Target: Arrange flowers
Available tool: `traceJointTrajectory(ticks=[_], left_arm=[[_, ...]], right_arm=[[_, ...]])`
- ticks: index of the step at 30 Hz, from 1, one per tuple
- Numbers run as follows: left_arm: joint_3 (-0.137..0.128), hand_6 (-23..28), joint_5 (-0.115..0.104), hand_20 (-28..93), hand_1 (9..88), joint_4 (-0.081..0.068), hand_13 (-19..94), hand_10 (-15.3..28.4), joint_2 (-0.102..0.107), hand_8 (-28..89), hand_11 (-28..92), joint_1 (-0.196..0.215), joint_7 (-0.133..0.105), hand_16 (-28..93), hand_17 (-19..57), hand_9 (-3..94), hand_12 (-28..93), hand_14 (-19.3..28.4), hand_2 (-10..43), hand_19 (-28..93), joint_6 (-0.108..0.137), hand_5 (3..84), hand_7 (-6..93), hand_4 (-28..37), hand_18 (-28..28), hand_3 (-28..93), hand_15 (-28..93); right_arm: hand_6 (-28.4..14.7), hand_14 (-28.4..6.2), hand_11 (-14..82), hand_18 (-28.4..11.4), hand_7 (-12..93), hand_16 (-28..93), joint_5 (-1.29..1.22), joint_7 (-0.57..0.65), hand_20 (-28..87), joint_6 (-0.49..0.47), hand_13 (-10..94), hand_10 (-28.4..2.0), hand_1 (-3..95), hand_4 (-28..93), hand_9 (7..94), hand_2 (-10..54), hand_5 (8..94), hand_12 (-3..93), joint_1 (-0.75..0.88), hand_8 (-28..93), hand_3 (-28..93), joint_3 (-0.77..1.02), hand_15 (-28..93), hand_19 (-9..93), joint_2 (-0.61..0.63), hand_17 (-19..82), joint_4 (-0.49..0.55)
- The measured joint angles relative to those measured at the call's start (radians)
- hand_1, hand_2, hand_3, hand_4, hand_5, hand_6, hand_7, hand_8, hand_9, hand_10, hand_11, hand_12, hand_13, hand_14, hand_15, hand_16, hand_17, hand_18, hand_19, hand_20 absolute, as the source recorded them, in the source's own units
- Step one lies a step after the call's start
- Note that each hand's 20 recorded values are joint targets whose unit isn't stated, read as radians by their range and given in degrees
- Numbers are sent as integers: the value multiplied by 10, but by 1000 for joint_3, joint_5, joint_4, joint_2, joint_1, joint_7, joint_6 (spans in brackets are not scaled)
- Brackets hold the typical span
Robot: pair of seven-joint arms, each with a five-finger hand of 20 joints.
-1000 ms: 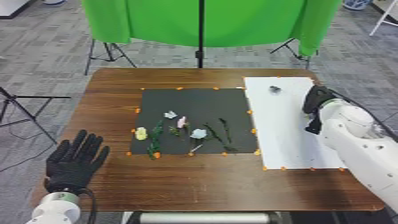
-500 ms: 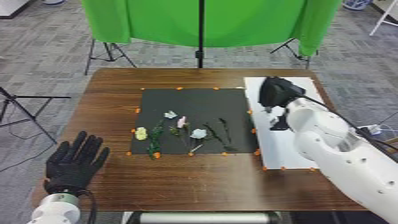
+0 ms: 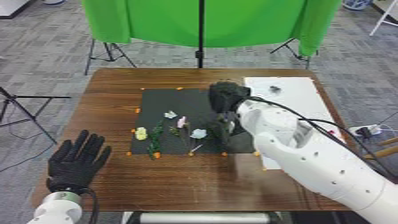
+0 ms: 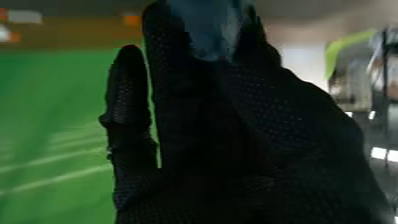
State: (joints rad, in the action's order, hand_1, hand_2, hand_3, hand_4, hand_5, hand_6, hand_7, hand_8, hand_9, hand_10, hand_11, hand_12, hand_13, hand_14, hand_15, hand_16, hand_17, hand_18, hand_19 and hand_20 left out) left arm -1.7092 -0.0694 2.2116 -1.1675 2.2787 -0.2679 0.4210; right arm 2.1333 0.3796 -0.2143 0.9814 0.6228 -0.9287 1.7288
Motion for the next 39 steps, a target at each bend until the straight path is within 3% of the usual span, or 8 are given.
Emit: traceJointTrajectory(ticks=[7,12,19,25,28,34,39], left_arm=[[-2,96,-1,150,302,-3,310,163,1,-100,271,-5,4,-77,-44,420,133,153,193,330,0,509,224,-247,131,765,434],[-3,97,-1,150,302,-7,309,163,1,-100,270,-11,14,-77,-45,420,133,154,192,331,0,509,222,-247,132,765,433],[-12,98,-8,150,302,-8,308,164,1,-98,269,-10,30,-77,-46,419,133,155,191,331,0,510,219,-247,131,764,433],[-11,97,-11,150,302,-8,308,163,2,-98,269,-12,28,-77,-46,420,134,155,192,332,0,510,221,-247,131,765,433],[-10,96,-11,150,302,-8,308,163,2,-98,268,-11,28,-77,-46,420,133,155,192,331,-1,509,220,-247,131,764,432],[-13,96,-10,150,302,-7,308,163,3,-98,268,-6,27,-77,-46,419,133,155,192,332,-6,508,219,-247,131,763,431],[-16,97,-9,150,303,-5,308,163,3,-98,267,3,22,-76,-46,419,134,155,192,331,-14,508,218,-247,131,763,431]], right_arm=[[1,-56,70,-191,247,407,-6,26,333,5,720,-104,640,-283,791,-95,708,328,9,-19,584,0,315,742,-23,340,-59],[-11,-98,187,-210,196,234,-14,33,325,18,700,-129,507,-282,734,-70,689,178,28,-20,649,17,426,763,-24,317,-54],[-17,-110,170,-215,153,222,-42,63,321,95,691,-137,444,-279,707,-58,666,161,48,-71,711,20,439,771,-21,312,-29],[-38,-145,149,-212,148,194,-40,93,319,126,566,-168,359,-250,605,24,608,153,70,-112,734,50,466,794,-17,290,-13],[-47,-155,132,-199,152,141,-51,105,303,187,449,-168,333,-256,513,45,545,138,98,-116,750,103,392,755,-8,234,-13],[-52,-172,102,-169,161,149,-126,105,168,319,275,-138,324,-265,363,33,431,106,129,-125,785,214,146,519,16,109,-89],[-51,-174,98,-166,153,154,-103,185,150,313,243,-137,322,-271,323,28,379,94,91,-122,781,216,104,497,22,79,-211]])
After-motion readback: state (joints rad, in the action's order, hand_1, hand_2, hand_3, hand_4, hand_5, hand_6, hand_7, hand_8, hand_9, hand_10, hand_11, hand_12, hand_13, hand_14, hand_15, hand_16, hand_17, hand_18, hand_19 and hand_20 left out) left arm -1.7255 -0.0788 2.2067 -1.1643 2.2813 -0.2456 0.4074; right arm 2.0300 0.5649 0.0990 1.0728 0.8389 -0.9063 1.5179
